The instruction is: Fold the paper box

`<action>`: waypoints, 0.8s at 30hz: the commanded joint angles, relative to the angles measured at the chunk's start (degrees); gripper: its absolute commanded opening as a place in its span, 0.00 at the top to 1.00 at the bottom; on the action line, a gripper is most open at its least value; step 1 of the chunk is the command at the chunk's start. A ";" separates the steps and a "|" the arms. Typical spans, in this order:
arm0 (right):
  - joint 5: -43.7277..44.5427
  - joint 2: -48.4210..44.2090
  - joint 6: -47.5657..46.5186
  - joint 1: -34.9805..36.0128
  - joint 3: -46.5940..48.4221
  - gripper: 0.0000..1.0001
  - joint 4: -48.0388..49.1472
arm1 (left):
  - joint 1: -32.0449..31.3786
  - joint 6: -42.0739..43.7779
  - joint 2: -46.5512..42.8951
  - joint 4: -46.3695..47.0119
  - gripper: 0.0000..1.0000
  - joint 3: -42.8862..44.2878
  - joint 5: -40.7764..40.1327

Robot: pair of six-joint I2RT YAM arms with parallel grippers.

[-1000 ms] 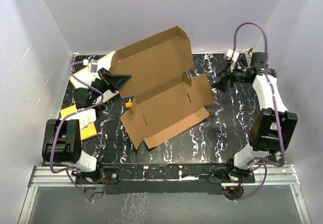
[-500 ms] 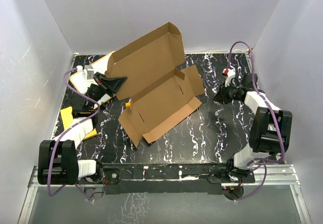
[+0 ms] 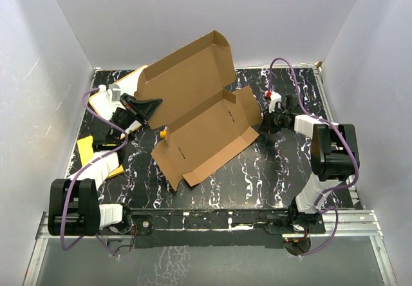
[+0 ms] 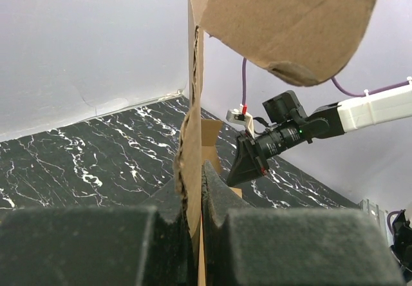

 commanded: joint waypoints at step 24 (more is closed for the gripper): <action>-15.34 -6.57 -12.79 7.16 1.16 0.92 -12.35 | 0.15 1.24 -1.54 2.27 1.00 -0.55 -2.25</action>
